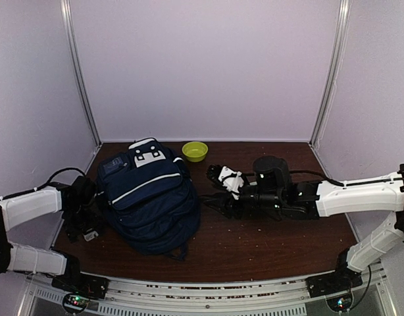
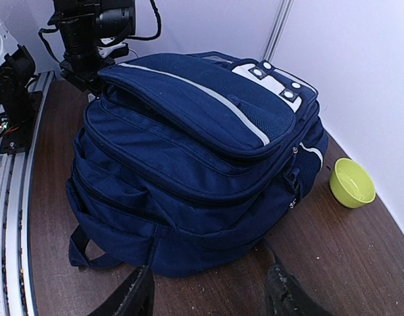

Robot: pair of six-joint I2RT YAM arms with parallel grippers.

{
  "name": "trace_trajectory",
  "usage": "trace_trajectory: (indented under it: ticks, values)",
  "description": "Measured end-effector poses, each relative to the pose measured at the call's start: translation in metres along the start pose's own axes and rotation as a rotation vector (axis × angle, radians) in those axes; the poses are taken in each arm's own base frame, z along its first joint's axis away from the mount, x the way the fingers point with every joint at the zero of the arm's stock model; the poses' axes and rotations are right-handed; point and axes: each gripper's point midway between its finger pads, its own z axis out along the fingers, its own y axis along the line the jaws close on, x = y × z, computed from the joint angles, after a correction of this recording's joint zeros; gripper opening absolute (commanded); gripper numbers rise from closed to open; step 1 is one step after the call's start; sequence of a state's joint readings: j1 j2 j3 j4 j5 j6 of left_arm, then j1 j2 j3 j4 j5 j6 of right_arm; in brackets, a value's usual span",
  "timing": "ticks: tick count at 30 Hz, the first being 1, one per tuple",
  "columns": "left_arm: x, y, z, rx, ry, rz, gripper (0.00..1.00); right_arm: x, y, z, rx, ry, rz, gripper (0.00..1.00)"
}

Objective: Pack the student bag

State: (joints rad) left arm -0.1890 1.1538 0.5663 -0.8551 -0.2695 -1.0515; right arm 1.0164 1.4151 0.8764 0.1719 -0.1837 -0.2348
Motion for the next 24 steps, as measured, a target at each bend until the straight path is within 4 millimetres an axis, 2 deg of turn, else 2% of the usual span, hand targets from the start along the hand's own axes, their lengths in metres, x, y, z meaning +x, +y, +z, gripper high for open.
trace_trajectory:
  ticks: [6, 9, 15, 18, 19, 24]
  values:
    - [0.004, 0.009, 0.011, -0.033, 0.017, 0.006, 0.79, 0.0, 0.0, 0.0, -0.002, 0.001, 0.001, 0.58]
    - [0.002, 0.008, 0.013, -0.025, 0.01, 0.011, 0.75, 0.001, 0.001, 0.0, -0.005, 0.004, 0.001, 0.58]
    - [-0.004, 0.002, 0.014, -0.004, -0.009, 0.014, 0.39, 0.004, 0.003, 0.002, -0.014, 0.01, 0.004, 0.58]
    - [-0.005, 0.003, 0.013, -0.005, -0.017, 0.016, 0.15, 0.004, 0.003, 0.003, -0.016, 0.011, 0.005, 0.58]
    - [-0.006, 0.003, 0.013, -0.005, -0.022, 0.017, 0.1, 0.004, 0.003, 0.003, -0.017, 0.012, 0.005, 0.58]
    - [-0.005, 0.015, 0.009, -0.037, -0.038, 0.011, 0.02, 0.005, 0.004, 0.004, -0.023, 0.015, 0.008, 0.58]
